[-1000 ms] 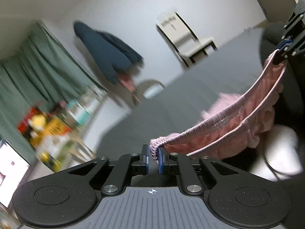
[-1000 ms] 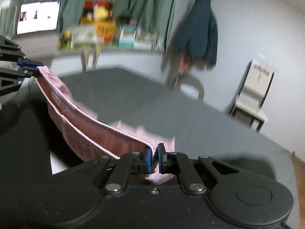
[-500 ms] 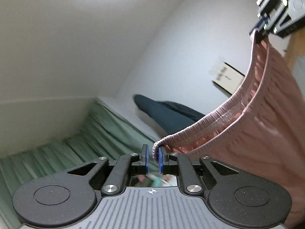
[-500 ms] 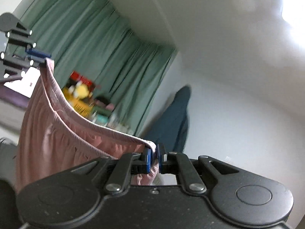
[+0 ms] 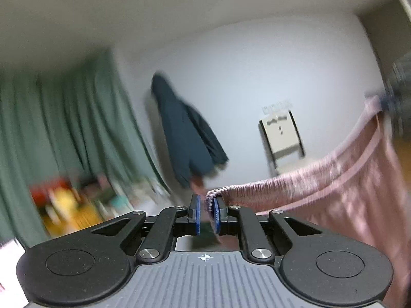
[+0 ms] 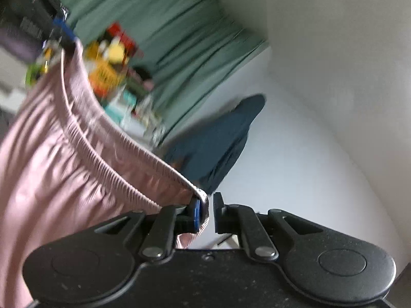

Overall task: Fold clothes
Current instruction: 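Lift the pink garment by its waistband with both grippers and shake it out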

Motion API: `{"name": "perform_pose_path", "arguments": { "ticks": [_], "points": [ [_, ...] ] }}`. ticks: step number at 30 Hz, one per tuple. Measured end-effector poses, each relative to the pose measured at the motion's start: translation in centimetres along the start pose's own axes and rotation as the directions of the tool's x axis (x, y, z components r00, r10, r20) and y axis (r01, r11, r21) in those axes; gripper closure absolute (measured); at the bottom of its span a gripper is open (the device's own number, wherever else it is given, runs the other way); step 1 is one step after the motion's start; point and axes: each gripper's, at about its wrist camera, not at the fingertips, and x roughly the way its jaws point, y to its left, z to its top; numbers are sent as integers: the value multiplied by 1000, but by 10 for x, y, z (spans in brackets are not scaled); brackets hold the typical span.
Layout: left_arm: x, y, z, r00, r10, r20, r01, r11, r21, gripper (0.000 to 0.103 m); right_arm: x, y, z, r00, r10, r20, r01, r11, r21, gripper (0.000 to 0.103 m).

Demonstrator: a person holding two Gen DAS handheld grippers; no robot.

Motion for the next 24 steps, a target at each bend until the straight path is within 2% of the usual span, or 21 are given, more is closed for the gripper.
{"name": "perform_pose_path", "arguments": {
  "ticks": [2,4,6,8,10,13,15,18,21,24],
  "points": [
    [29,18,-7,998,-35,-49,25,983,-184,91,34,11,1,998,20,-53,-21,999,-28,93],
    [57,35,-18,993,-69,-93,33,939,-343,91,69,20,0,994,42,-105,-48,997,-53,93],
    [84,47,-33,990,-60,-130,3,918,-397,91,106,33,2,988,42,-151,-58,993,-104,91],
    [112,52,-40,986,-25,-164,-45,912,-408,91,139,48,6,982,27,-188,-58,985,-163,89],
    [143,59,-41,981,11,-192,-95,894,-437,91,173,57,15,978,-6,-210,-43,973,-226,87],
    [184,74,-36,975,42,-218,-153,838,-524,91,221,55,32,974,-75,-216,4,950,-311,83],
    [211,82,-26,974,58,-218,-177,796,-579,91,243,47,47,974,-133,-185,66,941,-332,82],
    [236,94,-2,984,105,-144,-171,779,-603,91,258,21,71,972,-208,-112,171,946,-274,78],
    [242,95,1,989,126,-80,-149,808,-570,91,261,12,70,977,-188,-97,162,961,-226,72],
    [239,88,-26,993,101,-68,-122,812,-571,91,258,35,40,982,-151,-116,121,965,-231,70]
  ]
}}
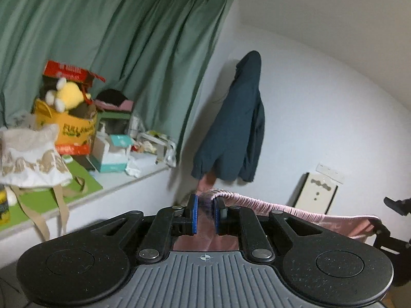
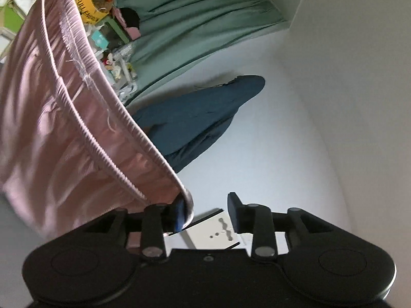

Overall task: Fold clothes
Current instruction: 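Lift the pink garment by its waistband with both grippers and shake it out, then lower the pink garment flat onto the bed with both grippers and release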

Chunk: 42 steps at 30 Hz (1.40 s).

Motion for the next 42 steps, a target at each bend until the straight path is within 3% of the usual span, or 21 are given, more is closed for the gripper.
{"name": "perform_pose_path", "arguments": {
  "ticks": [4,5,8,10,13,16,17,20,22,24,27,30,35,38,39,42],
  "points": [
    [5,19,-88,996,17,-88,-13,999,42,91,-23,82,-67,993,103,-55,-104,994,-22,70],
    [6,28,-123,992,27,-123,-23,999,35,91,-30,106,-86,988,134,-74,-136,991,-17,70],
    [11,56,-222,963,60,-262,-74,996,-41,91,-40,189,-139,956,251,-149,-256,967,-15,70],
    [19,71,-280,927,93,-363,-127,989,-72,91,-46,245,-174,910,350,-222,-357,934,9,70],
    [32,92,-358,848,138,-512,-222,969,-106,91,-48,306,-211,822,475,-316,-476,876,79,70],
    [36,102,-399,782,156,-604,-281,952,-118,91,-51,326,-229,770,536,-346,-519,842,149,70],
    [36,100,-406,775,164,-610,-279,955,-98,91,-49,328,-229,755,552,-353,-530,832,166,70],
    [40,90,-414,775,194,-601,-248,969,-8,91,-43,318,-222,752,563,-343,-529,826,197,70],
    [44,85,-414,772,191,-607,-223,975,23,91,-44,310,-229,731,584,-354,-526,812,253,70],
    [47,84,-413,772,182,-608,-195,980,46,91,-43,297,-243,674,628,-388,-540,778,321,70],
    [49,78,-412,761,163,-629,-137,986,90,91,-34,286,-263,610,676,-414,-524,736,429,70],
    [49,69,-416,737,164,-655,-87,985,149,91,-31,277,-276,540,737,-407,-524,673,522,70],
    [56,73,-412,690,186,-700,-83,980,179,91,-41,263,-279,425,833,-354,-583,552,596,70],
    [56,77,-399,665,180,-725,-32,977,213,91,-51,256,-278,396,864,-310,-612,500,612,69],
    [55,80,-394,659,178,-731,-14,974,224,91,-53,253,-279,376,879,-294,-625,475,620,69],
    [55,88,-382,592,144,-793,69,971,228,91,-54,244,-276,348,897,-273,-671,441,596,64]
  ]
}}
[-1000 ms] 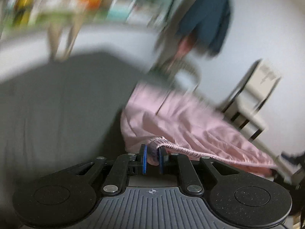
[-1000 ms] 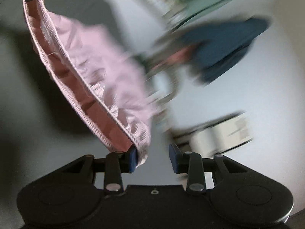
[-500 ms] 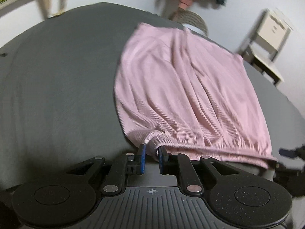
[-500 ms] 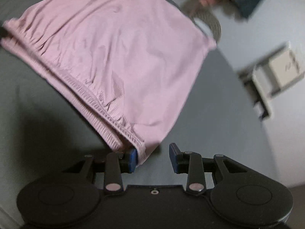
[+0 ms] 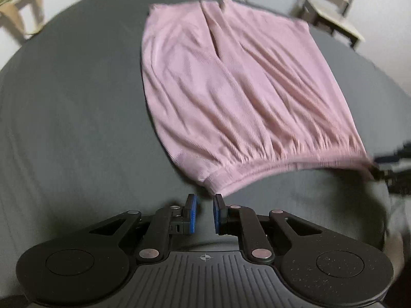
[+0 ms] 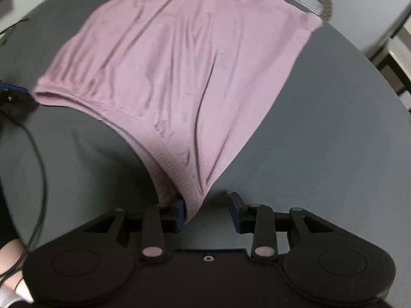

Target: Fold clothes

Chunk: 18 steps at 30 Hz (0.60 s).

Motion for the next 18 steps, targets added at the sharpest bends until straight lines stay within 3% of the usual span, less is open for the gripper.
{"name": "perform_pose_path", "arguments": {
  "ticks": [1,3,4,5,6,7,8,10,12,14,15,16,17,18],
  "points": [
    [-2,4,2,999,-19,-30,19,1000,20,90,-3,-2,1,1000,14,-1,-14,1000,-14,62],
    [-10,13,4,996,-53,-76,56,997,44,87,-6,-13,5,999,46,3,-46,998,-31,45],
    [-17,17,6,996,-55,-67,58,997,49,76,-10,-16,1,998,55,17,-54,998,-37,40],
    [-24,22,8,997,-55,-55,58,997,54,62,-12,-24,0,997,62,37,-60,997,-39,26],
    [-29,24,11,999,-43,-22,44,997,56,54,-13,-35,4,996,76,55,-73,996,-40,22],
    [-38,26,14,999,-21,33,19,998,58,39,-15,-45,7,993,94,76,-92,995,-38,22],
    [-44,24,16,996,-4,84,-1,998,60,33,-17,-53,11,985,135,108,-133,991,-24,22],
    [-54,12,21,980,-22,196,3,995,99,33,-26,-70,13,958,189,218,-202,979,37,22],
    [-57,-10,24,949,-114,295,63,982,178,33,-38,-90,10,909,207,362,-267,956,124,22],
    [-52,-42,23,894,-265,360,153,938,310,33,-37,-120,10,852,157,500,-338,894,295,22],
    [-47,-61,23,861,-346,373,194,901,388,33,-33,-134,11,831,127,541,-372,851,371,29],
    [-39,-82,21,832,-412,373,212,856,472,33,-27,-146,14,825,100,556,-387,816,429,37],
    [-31,-100,19,812,-452,370,205,814,543,33,-19,-157,18,821,74,567,-402,780,480,57],
    [-21,-120,15,795,-485,365,177,761,625,33,-11,-166,25,821,61,568,-411,754,513,61]
  ]
}}
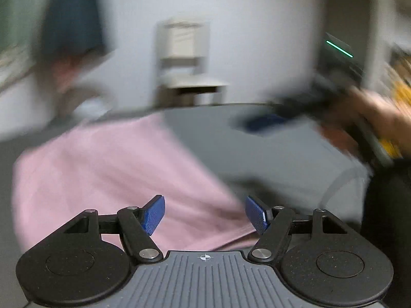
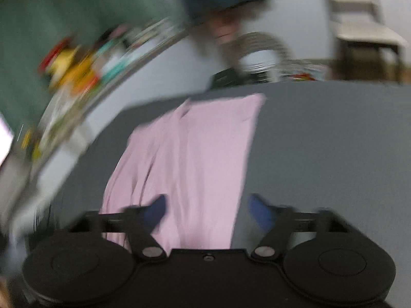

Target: Fold clothes

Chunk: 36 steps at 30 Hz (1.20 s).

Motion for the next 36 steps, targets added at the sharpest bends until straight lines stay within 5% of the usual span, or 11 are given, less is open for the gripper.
{"name": "perform_pose_path", "arguments": {
  "ticks": [4,9,13,17,19,21,24,26,28,31,36],
  "points": [
    [39,-49,-18,994,-75,83,43,939,340,33,50,-18,25,999,-14,32,11,993,113,61],
    [54,-50,-42,992,-113,62,86,938,336,33,134,-32,71,997,-62,43,51,973,226,61],
    [61,-50,-50,996,-42,80,5,910,414,34,190,-39,95,985,-161,58,141,957,253,64],
    [71,-45,-49,999,-46,20,35,925,379,57,217,-40,108,971,-232,53,211,942,260,68],
    [74,-42,-46,999,-44,-11,45,940,337,67,230,-41,110,972,-229,43,210,941,265,78],
    [77,-33,-42,999,-39,-38,48,963,264,84,241,-39,113,971,-236,38,218,940,263,100],
    [81,-5,-39,996,-31,-81,32,999,10,90,244,-18,119,953,-293,78,275,944,183,100],
    [79,32,-40,994,-44,-100,17,967,-254,90,248,5,127,954,-287,84,282,957,67,100],
    [75,66,-45,993,-58,-105,1,880,-475,90,257,35,133,966,-253,60,258,961,-98,100],
    [67,87,-55,993,-47,-111,-32,783,-621,90,268,77,135,983,-184,5,178,939,-295,100],
    [62,75,-52,991,-2,-136,-83,782,-618,89,268,99,142,981,-192,-4,178,921,-346,80]
  ]
}}
